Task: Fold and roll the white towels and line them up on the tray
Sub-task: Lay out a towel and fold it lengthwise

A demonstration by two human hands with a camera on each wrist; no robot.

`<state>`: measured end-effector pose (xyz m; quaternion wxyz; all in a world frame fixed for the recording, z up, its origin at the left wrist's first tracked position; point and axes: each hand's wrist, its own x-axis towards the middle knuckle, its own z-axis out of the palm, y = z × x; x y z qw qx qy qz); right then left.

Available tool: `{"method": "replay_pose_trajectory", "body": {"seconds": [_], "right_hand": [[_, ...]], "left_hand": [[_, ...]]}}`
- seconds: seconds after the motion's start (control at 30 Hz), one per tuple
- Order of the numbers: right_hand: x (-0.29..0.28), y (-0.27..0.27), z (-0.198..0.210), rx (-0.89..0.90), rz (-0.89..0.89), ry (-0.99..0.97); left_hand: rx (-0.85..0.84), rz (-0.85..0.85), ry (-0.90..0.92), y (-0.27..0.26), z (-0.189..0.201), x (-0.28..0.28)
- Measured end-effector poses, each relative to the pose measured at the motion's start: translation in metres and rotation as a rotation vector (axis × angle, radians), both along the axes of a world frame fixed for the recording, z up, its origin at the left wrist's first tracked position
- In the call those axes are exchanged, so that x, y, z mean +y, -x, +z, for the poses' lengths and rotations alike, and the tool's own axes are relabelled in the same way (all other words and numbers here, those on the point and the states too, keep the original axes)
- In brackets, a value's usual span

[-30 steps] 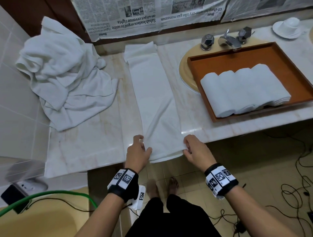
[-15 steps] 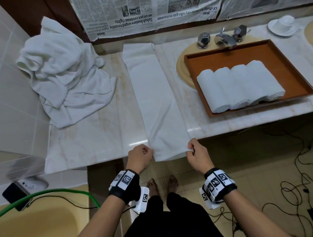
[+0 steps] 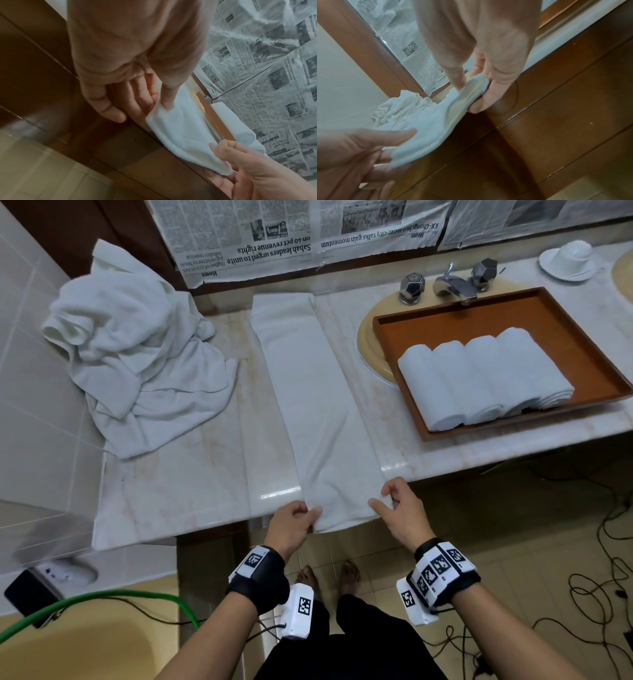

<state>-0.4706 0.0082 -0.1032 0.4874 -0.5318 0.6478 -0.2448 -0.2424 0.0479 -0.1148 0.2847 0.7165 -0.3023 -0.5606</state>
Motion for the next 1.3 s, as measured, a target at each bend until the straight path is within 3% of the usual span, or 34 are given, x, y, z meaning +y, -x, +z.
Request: {"method": "replay_pose_trajectory", "body": {"seconds": [0.17,0.33,0.4,0.47,0.57,0.67,0.8,0.93,1.07,1.23,1.3], "right_hand": [[-0.002,0.001,-0.008,-0.134,0.003,-0.066],[0.001,0.001,-0.004,-0.165,0.09,-0.134],[0.001,0.002,0.003,-0.055,0.156,-0.153],[-0.002,0.004,0.011,0.199,0.253,-0.095],[-0.016,-0.001,0.021,0.625,0.327,0.226],[-0.046,-0.028,0.026,0.548,0.405,0.408],[-0.08,-0.085,0.014,0.599,0.673,0.474],[-0.094,-0.109,-0.013,0.684,0.847,0.412],[-0.103,-0.083,-0.03,0.787,0.795,0.372],[-0.11,-0.043,-0.023,0.9,0.491,0.198],[-0.111,-0.053,-0.015,0.873,0.471,0.248]], "left_hand": [[-0.042,0.041,0.107,-0.009,0.002,0.004],[-0.003,0.089,0.078,-0.009,0.001,0.011],[-0.106,0.04,0.077,-0.009,0.005,0.012],[-0.173,0.013,0.105,-0.01,0.014,0.011],[-0.407,-0.063,0.266,-0.018,0.029,-0.007],[-0.699,-0.185,0.435,-0.03,0.02,-0.049],[-0.851,-0.437,0.265,-0.032,0.002,-0.101],[-0.957,-0.601,0.15,-0.033,-0.013,-0.11],[-0.959,-0.533,0.182,-0.035,-0.019,-0.106],[-0.943,-0.474,0.179,-0.026,-0.024,-0.106],[-0.952,-0.458,0.181,-0.023,-0.025,-0.105]]}}
